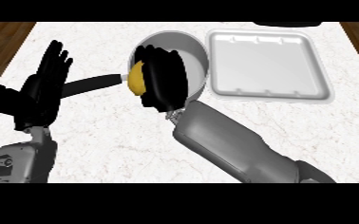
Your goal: Pick the lemon from the tray and place it in the pot
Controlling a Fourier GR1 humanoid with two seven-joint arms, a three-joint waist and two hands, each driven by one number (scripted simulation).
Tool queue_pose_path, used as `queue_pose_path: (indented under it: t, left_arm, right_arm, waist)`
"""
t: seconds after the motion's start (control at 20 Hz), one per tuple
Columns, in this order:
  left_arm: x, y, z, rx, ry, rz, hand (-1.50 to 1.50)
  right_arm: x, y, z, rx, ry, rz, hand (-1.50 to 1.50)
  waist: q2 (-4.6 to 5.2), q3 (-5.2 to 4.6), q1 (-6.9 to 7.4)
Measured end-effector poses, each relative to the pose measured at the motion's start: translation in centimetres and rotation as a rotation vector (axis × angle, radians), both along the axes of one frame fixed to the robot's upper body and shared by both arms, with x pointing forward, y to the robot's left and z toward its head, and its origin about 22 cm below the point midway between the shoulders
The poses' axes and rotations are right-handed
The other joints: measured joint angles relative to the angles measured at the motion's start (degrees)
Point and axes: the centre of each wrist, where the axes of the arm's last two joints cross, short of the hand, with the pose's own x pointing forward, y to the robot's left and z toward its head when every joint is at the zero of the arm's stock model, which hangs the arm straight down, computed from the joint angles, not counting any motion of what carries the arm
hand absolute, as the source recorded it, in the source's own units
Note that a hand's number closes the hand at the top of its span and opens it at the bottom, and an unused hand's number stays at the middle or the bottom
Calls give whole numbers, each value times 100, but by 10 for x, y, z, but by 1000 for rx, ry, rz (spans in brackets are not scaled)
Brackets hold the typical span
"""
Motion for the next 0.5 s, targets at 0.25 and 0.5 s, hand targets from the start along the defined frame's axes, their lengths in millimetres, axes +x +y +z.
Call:
queue_pose_path:
  t: [0.25,0.5]
  left_arm:
    - [-3,-9,-1,-2,-2,-12,0]
    - [4,-9,5,-2,-5,-31,0]
  right_arm:
    - [25,-13,-18,35,116,-25,-150]
    - [35,-22,-33,117,255,3,-150]
  waist:
    - [20,3,83]
    - [64,4,215]
